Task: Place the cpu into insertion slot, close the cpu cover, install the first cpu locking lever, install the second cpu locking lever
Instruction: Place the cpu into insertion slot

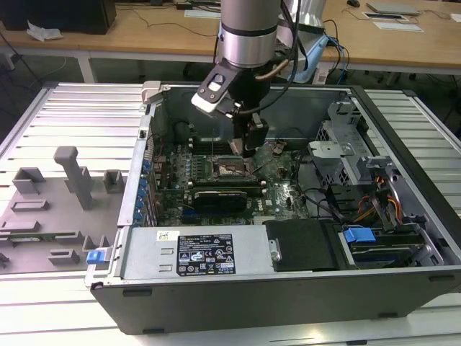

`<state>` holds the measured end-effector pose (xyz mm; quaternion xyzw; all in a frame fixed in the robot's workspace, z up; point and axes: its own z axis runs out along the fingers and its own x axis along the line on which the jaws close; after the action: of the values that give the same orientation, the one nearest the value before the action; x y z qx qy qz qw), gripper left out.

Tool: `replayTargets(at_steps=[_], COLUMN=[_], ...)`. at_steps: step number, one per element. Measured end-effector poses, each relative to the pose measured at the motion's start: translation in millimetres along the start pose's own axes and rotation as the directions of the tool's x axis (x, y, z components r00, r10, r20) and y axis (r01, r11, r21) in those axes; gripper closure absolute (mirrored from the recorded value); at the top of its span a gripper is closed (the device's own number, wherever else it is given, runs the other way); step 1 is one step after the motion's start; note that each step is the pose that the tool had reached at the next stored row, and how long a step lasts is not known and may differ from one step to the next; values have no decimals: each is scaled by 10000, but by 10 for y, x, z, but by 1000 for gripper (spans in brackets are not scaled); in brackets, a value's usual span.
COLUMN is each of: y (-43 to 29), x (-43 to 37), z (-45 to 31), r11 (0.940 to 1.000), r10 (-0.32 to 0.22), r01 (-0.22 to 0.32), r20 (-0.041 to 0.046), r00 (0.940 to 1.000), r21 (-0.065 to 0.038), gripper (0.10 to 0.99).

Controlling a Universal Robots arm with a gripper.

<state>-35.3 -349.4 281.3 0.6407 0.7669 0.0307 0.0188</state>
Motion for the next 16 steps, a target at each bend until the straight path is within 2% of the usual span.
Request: replayTargets(at_steps=[3,6,8,9,14,16], y=[-2,-7,-31,-61,-70,-95], x=[0,0,9,25,97,145], z=[20,80,123,169,243,310], r11=[9979,9892,9874,9875,9874,9874], r10=[650,1463,1580,1579,1580,1582], r01=[-650,-1463,-1580,-1579,-1580,-1582], r20=[46,103,111,111,111,112], r00=[9979,9892,9874,9874,9874,9873], r21=[-8,-23,-26,-25,-25,-25], gripper=[545,545,545,545,545,545])
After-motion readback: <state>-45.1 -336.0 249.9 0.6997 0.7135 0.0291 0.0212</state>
